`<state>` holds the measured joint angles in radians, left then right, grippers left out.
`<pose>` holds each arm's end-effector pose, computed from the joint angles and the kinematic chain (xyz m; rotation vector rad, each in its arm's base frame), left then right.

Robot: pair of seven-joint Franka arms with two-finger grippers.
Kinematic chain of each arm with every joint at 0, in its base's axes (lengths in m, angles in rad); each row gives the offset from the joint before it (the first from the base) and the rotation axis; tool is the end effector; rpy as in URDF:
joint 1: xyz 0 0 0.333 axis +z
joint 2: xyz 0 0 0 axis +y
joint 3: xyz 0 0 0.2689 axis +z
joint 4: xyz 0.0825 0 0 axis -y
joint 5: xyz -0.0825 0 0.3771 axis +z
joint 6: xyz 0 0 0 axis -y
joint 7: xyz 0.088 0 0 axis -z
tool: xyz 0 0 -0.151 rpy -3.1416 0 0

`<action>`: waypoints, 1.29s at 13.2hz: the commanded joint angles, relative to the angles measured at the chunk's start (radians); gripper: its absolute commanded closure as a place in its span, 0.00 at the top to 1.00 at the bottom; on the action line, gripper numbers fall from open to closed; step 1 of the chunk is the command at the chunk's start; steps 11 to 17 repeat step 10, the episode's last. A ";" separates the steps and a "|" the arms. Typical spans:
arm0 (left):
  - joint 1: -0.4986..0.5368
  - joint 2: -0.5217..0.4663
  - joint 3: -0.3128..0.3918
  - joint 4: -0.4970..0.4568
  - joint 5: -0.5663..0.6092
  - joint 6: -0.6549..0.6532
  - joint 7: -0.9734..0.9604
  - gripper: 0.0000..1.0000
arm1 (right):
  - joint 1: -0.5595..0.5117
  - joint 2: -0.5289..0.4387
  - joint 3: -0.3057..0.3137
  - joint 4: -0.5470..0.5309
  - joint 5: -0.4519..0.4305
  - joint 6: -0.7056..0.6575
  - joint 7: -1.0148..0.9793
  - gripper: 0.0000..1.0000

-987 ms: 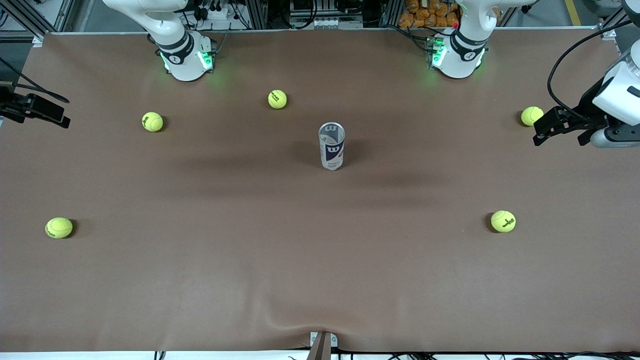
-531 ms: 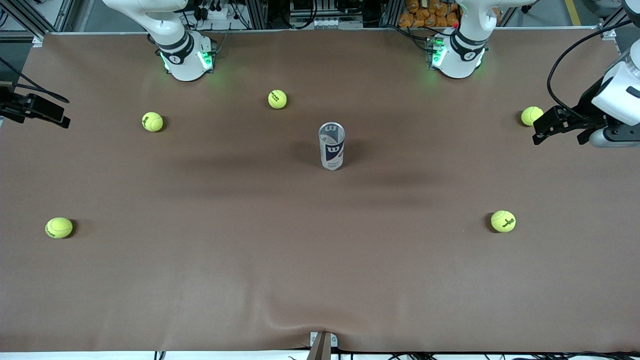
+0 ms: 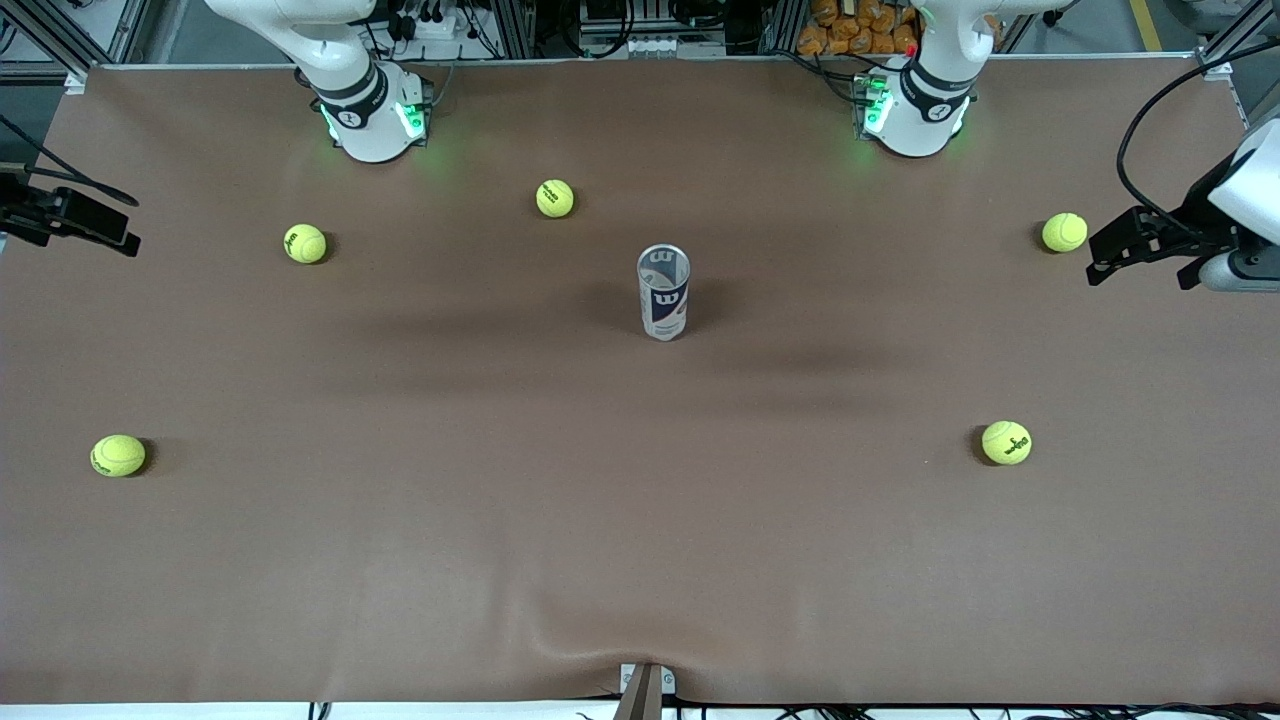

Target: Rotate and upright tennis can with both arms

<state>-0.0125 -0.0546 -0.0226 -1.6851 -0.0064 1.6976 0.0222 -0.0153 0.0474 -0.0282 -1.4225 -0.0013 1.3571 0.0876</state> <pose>0.5466 -0.0203 0.5211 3.1330 -0.0889 0.1051 0.5320 -0.0231 0.5578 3.1248 -0.2055 -0.1766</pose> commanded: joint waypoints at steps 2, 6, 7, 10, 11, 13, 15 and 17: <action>-0.004 -0.004 -0.003 0.036 0.017 -0.022 -0.013 1.00 | -0.017 -0.009 0.011 0.005 0.010 -0.012 -0.003 1.00; -0.004 -0.016 -0.002 0.035 0.008 -0.038 -0.013 1.00 | -0.017 -0.009 0.010 0.005 0.010 -0.012 -0.003 1.00; -0.004 -0.016 0.000 0.035 0.006 -0.039 -0.013 1.00 | -0.017 -0.009 0.010 0.005 0.010 -0.012 -0.003 1.00; -0.004 -0.014 0.003 0.036 0.006 -0.041 -0.013 1.00 | -0.017 -0.009 0.010 0.005 0.010 -0.012 -0.003 1.00; -0.004 -0.014 0.003 0.036 0.006 -0.041 -0.013 1.00 | -0.017 -0.009 0.010 0.005 0.010 -0.012 -0.003 1.00; -0.004 -0.014 0.003 0.036 0.006 -0.041 -0.013 1.00 | -0.017 -0.009 0.010 0.005 0.010 -0.012 -0.003 1.00; -0.004 -0.014 0.003 0.036 0.006 -0.041 -0.013 1.00 | -0.017 -0.009 0.010 0.005 0.010 -0.012 -0.003 1.00; -0.004 -0.014 0.003 0.036 0.006 -0.041 -0.013 1.00 | -0.017 -0.009 0.010 0.005 0.010 -0.012 -0.003 1.00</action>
